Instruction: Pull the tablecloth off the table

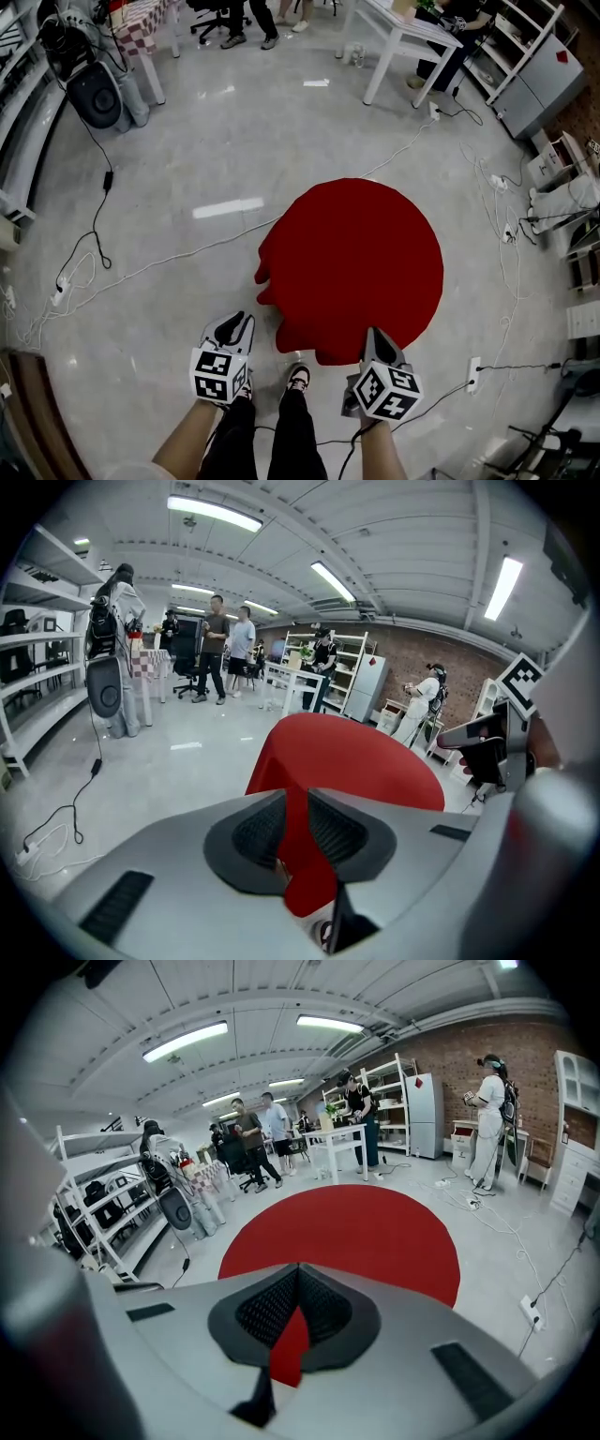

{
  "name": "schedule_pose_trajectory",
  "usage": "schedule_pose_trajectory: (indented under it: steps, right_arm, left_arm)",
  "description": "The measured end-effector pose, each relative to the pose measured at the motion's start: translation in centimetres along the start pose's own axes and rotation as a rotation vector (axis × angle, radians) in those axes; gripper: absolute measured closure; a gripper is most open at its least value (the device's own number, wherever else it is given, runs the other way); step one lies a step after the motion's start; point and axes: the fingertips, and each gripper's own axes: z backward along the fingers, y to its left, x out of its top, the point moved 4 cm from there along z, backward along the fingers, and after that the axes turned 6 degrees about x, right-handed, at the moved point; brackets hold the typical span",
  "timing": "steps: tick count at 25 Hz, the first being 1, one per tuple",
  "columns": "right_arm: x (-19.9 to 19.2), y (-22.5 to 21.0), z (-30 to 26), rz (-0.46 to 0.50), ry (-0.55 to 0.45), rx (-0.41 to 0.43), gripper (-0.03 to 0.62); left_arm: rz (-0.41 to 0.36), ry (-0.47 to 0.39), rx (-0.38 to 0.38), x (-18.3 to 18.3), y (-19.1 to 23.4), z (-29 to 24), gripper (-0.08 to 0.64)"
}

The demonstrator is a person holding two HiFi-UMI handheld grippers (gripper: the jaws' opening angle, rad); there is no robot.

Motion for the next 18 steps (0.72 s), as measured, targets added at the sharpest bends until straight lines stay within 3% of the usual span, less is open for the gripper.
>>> schedule_pose_trajectory:
  steps: [8,14,18]
  right_arm:
    - [-0.8,-0.9,-1.3,-0.008,0.037,-0.017,0.568]
    - [-2.0,-1.3,-2.9,-0.025,0.070,-0.021,0.568]
    - [-2.3,-1.2,-4.0,-0.033,0.071,-0.020,0.568]
  left_arm:
    - [-0.070,0.075,-0.142,-3.5,0.5,-3.9,0.385]
    - [-0.074,0.046,-0.195,-4.0,1.1,-5.8,0.330]
    - [-0.137,0.065,-0.237,-4.8,0.9,-7.3,0.281]
